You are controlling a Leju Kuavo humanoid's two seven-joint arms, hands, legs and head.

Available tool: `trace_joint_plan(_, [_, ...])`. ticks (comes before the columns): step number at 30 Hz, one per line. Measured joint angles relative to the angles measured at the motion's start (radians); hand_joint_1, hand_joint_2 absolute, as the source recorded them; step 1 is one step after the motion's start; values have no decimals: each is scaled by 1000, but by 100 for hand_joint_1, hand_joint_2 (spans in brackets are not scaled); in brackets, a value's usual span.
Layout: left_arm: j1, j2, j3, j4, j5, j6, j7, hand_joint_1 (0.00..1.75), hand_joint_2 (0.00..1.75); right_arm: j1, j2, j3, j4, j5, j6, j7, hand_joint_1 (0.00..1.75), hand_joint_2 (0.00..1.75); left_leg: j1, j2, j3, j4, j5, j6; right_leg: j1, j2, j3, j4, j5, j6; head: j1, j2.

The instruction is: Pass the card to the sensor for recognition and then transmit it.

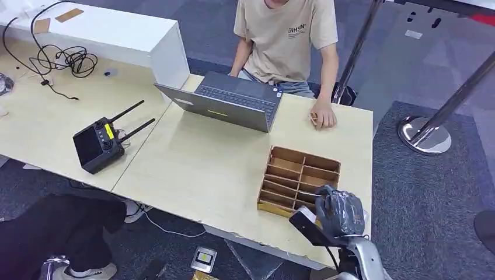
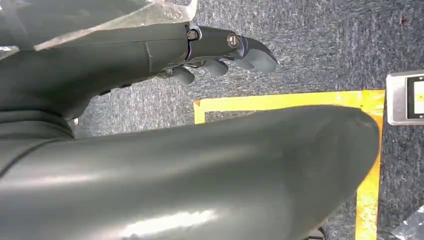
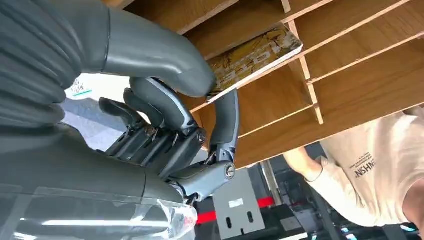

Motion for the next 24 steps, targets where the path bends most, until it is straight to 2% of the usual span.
trace_joint_plan(7, [0, 0, 0, 0, -4, 1, 0, 0, 0, -5, 1, -12, -7, -86, -44, -41, 175, 175, 0, 0, 0, 0, 0, 0, 0, 0, 0, 0, 0, 0, 0, 0])
trace_joint_plan(24, [-7, -11, -12, 0, -24, 13, 6, 0, 0, -125, 55, -114, -103, -185, -36, -146, 175, 175, 0, 0, 0, 0, 0, 0, 0, 0, 0, 0, 0, 0, 0, 0])
